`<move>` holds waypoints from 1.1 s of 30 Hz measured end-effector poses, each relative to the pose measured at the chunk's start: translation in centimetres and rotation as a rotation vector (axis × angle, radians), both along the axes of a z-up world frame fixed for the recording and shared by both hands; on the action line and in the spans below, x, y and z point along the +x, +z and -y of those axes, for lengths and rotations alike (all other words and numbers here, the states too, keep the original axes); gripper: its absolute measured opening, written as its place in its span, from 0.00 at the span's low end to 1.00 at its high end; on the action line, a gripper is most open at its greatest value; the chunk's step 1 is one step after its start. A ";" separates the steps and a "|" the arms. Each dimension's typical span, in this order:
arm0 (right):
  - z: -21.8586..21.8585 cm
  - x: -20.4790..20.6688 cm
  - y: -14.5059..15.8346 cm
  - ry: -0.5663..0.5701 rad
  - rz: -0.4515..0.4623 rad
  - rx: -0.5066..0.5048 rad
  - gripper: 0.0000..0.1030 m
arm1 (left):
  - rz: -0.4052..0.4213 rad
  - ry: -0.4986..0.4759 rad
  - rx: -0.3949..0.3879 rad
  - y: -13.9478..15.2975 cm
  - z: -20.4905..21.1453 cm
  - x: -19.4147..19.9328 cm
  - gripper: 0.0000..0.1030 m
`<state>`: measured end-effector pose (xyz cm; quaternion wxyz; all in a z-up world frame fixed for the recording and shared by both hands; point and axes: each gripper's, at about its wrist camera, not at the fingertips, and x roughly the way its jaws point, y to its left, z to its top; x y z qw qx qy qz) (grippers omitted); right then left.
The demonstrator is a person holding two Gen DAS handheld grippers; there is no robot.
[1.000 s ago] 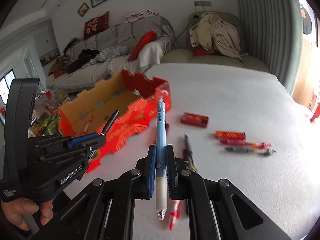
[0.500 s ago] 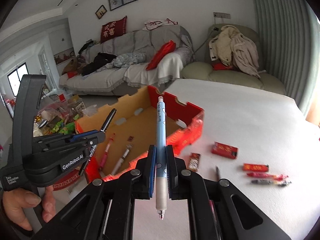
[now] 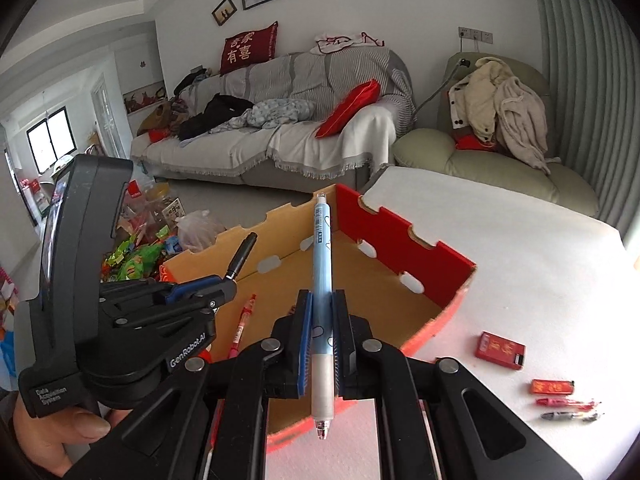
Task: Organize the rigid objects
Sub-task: 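Carry both pens over the cardboard box and open both grippers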
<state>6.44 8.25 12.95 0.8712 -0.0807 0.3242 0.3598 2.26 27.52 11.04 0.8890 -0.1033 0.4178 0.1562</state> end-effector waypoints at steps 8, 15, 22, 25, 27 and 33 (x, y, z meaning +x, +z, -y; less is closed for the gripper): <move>-1.3 1.2 -1.6 -0.007 -0.034 -0.037 0.10 | -0.028 -0.006 -0.015 -1.2 -0.9 0.9 0.09; -1.6 1.8 -2.4 -0.013 -0.053 -0.053 0.10 | -0.042 -0.004 -0.024 -1.9 -1.2 1.3 0.09; -1.7 2.5 -2.8 -0.016 -0.059 -0.065 0.10 | -0.051 -0.006 -0.023 -2.1 -1.4 1.8 0.09; -1.8 2.5 -2.8 -0.017 -0.058 -0.068 0.10 | -0.054 -0.006 -0.022 -2.2 -1.5 1.9 0.09; -1.9 2.6 -2.9 -0.017 -0.062 -0.069 0.10 | -0.055 -0.006 -0.020 -2.2 -1.5 1.9 0.09; -1.9 3.0 -3.3 -0.024 -0.067 -0.078 0.10 | -0.063 -0.001 -0.022 -2.6 -1.7 1.9 0.09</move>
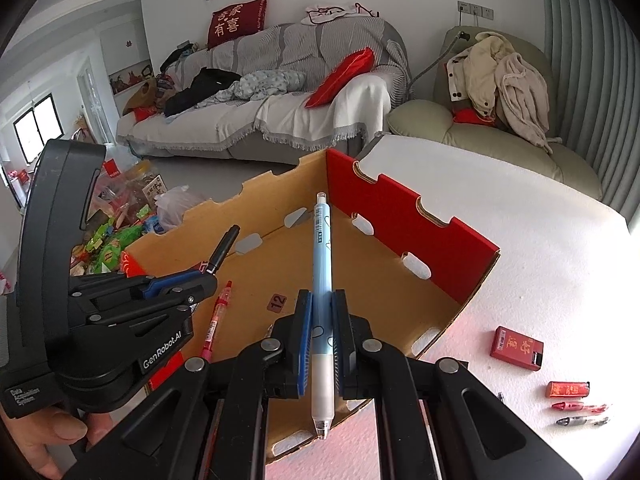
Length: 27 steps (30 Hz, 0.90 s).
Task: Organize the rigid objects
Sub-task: 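Carry both pens over the cardboard box and open both grippers, then move both open grippers back toward the remaining pens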
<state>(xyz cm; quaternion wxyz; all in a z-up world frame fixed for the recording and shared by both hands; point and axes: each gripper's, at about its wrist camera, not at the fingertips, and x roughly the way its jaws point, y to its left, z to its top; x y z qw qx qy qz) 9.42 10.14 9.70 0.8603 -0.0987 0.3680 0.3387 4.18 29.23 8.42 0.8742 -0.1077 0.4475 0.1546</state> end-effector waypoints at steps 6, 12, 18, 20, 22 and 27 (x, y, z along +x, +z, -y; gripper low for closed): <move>-0.2 0.5 -0.7 -0.007 -0.016 -0.025 0.11 | -0.014 -0.010 -0.009 -0.2 0.1 0.3 0.23; 1.3 1.0 -1.1 -0.062 -0.024 -0.022 0.47 | 0.025 0.002 0.008 0.4 0.5 -0.8 0.70; 4.9 -1.3 1.4 -0.112 0.078 0.029 0.50 | 0.054 -0.062 -0.023 1.2 2.9 -2.4 0.65; 6.7 -2.3 2.1 -0.123 0.108 0.032 0.50 | 0.066 -0.097 -0.020 1.7 4.5 -3.2 0.65; 9.0 -3.4 2.3 -0.151 0.131 0.018 0.50 | 0.082 -0.135 -0.024 2.3 6.4 -4.0 0.65; 16.3 -5.1 0.5 -0.266 0.125 -0.042 0.50 | 0.099 -0.273 -0.037 3.3 13.1 -5.8 0.65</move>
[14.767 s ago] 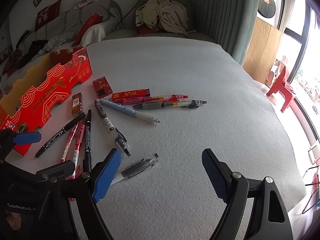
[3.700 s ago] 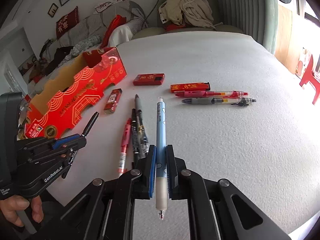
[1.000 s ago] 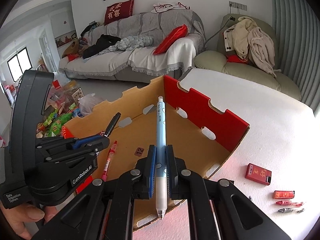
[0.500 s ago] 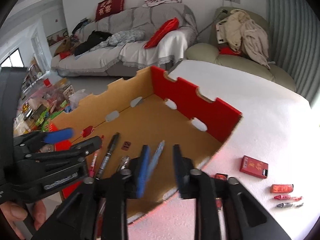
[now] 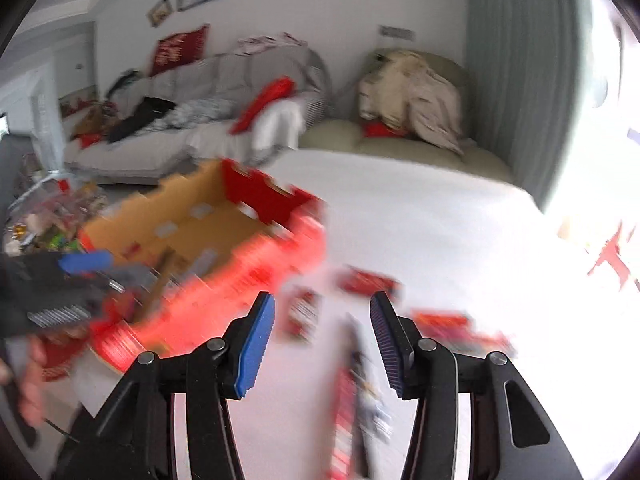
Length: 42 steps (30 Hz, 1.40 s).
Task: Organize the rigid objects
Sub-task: 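Move both open grippers back toward the remaining pens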
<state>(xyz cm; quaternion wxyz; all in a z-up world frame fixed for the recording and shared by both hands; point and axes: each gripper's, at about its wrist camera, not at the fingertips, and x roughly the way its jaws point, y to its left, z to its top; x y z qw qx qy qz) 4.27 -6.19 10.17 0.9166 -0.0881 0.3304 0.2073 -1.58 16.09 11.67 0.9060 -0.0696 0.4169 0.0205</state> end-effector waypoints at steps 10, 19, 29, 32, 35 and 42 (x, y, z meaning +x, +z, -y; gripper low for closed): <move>10.4 1.4 -6.1 -0.196 -0.200 0.034 0.50 | -0.210 -0.194 -0.026 -6.0 10.1 2.5 0.64; 14.0 6.5 -7.3 -0.082 -0.156 -0.066 0.50 | -0.295 -0.239 -0.042 -8.7 14.2 2.2 0.64; 15.2 12.9 -9.4 0.124 -0.234 -0.099 0.68 | -0.318 -0.191 0.019 -9.7 14.2 2.9 0.64; 15.0 12.4 -9.3 0.188 -0.328 -0.025 0.68 | -0.314 -0.152 0.041 -9.8 13.1 2.7 0.64; 14.7 10.7 -8.8 0.268 -0.335 0.024 0.68 | -0.310 -0.130 0.060 -9.9 12.4 2.7 0.64; 14.6 12.6 -8.2 0.230 -0.218 -0.145 0.68 | -0.301 -0.139 0.073 -9.7 12.6 2.7 0.64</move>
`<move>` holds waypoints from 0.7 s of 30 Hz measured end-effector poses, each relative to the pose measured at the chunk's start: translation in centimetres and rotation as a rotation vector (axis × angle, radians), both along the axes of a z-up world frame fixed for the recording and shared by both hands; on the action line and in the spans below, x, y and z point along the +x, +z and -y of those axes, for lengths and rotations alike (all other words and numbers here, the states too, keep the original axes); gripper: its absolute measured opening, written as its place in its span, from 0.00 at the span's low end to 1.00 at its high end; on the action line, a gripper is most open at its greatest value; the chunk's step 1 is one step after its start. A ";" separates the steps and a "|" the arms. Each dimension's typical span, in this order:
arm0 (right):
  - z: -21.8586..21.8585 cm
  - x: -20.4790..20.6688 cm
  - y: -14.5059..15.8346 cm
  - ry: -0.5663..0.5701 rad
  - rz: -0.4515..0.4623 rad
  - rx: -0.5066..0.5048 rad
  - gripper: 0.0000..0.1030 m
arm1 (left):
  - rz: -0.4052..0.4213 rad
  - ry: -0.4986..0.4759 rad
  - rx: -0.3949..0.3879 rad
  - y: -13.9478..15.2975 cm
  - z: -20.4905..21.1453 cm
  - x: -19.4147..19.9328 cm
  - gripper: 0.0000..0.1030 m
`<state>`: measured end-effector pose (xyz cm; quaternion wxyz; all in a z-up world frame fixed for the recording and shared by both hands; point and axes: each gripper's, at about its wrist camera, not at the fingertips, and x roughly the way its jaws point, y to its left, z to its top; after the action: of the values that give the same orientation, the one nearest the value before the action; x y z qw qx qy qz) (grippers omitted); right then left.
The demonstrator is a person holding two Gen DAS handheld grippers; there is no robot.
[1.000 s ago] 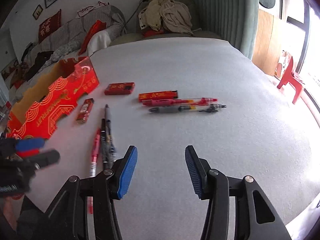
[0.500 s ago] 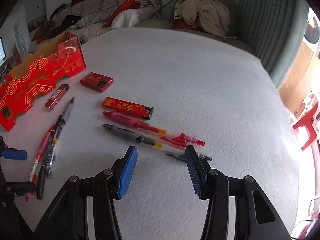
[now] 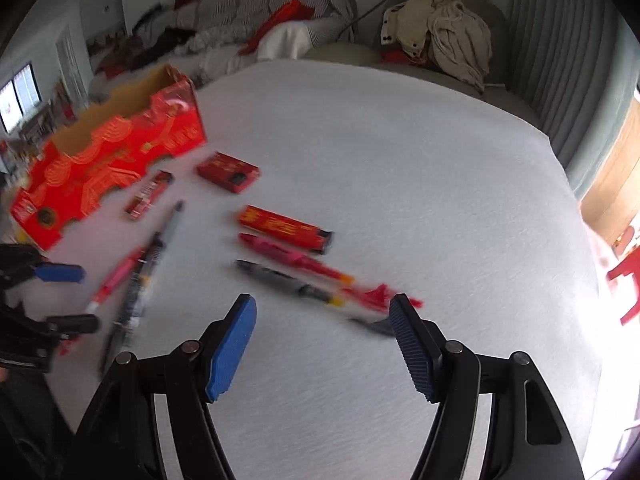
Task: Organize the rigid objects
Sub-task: 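Move both open grippers back toward the remaining pens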
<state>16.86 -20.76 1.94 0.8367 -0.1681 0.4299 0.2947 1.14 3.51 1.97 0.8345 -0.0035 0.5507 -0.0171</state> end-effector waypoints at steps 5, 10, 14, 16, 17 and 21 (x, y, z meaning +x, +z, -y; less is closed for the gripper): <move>0.7 2.6 -1.8 -0.003 -0.169 0.049 0.70 | 0.010 -0.025 0.004 -0.2 0.2 0.5 0.65; -0.2 -0.1 -1.1 0.093 -0.167 0.066 0.70 | 0.034 -0.053 0.015 -0.3 0.3 1.5 0.66; -1.9 -0.3 -2.1 0.111 -0.114 -0.095 0.70 | 0.062 -0.063 0.013 -0.5 0.2 1.3 0.68; -2.1 0.1 -2.3 0.104 -0.113 -0.081 0.70 | 0.077 -0.062 0.005 -0.5 0.0 1.0 0.70; -2.3 0.3 -2.3 0.095 -0.107 -0.077 0.70 | 0.086 -0.064 0.009 -0.6 0.0 1.0 0.73; -2.3 -0.1 -2.3 0.046 -0.091 -0.063 0.70 | 0.086 -0.044 0.006 -0.9 -0.6 1.1 0.83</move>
<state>16.79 -18.50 -0.40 0.8036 -0.1905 0.4726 0.3076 2.25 4.15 1.04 0.8569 0.0119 0.5142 -0.0338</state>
